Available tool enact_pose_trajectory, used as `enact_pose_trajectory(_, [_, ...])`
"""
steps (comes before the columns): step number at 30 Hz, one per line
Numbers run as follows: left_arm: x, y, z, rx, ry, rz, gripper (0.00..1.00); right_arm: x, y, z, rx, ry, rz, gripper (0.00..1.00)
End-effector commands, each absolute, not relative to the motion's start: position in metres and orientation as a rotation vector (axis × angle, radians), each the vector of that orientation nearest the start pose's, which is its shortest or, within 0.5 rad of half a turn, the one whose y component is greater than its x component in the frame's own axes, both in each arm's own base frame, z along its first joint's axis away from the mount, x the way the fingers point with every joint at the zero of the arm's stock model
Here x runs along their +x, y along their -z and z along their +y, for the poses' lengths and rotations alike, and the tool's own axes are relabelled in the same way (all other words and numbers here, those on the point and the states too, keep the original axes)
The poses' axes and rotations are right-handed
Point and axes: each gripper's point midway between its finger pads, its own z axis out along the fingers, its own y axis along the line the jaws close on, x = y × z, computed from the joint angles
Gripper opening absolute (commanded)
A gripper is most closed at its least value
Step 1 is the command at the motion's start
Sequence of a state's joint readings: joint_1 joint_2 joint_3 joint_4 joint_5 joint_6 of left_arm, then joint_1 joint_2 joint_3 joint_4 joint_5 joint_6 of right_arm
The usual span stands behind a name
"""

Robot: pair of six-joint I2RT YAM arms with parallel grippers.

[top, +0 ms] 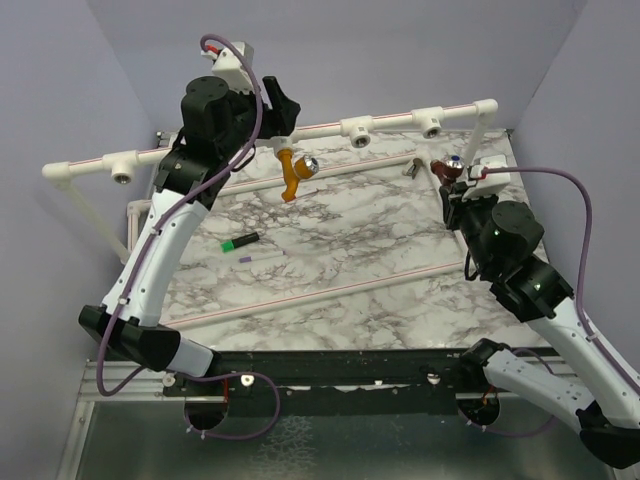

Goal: Install the water faucets

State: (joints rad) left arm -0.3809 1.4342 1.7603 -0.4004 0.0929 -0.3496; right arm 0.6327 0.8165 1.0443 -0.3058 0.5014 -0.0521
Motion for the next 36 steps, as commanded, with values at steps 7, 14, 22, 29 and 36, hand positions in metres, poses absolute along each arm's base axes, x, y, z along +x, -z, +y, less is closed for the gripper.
enact_pose_trajectory(7, [0.433,-0.436,-0.144,0.050,0.245,1.669,0.68,0.287,-0.378,0.100,-0.189,-0.021,1.477,0.01])
enact_pose_trajectory(14, [0.448,-0.401,-0.126,-0.013,0.111,1.697,0.65,0.283,-0.382,0.105,-0.174,-0.086,1.470,0.01])
enact_pose_trajectory(22, [0.457,-0.379,-0.115,-0.050,0.029,1.694,0.66,0.279,-0.378,0.107,-0.165,-0.127,1.485,0.00])
enact_pose_trajectory(29, [0.455,-0.365,-0.112,-0.041,0.003,1.717,0.69,0.279,-0.378,0.104,-0.144,-0.117,1.478,0.01])
enact_pose_trajectory(36, [0.451,-0.353,-0.113,-0.022,0.004,1.749,0.70,0.283,-0.383,0.090,-0.105,-0.032,1.400,0.01])
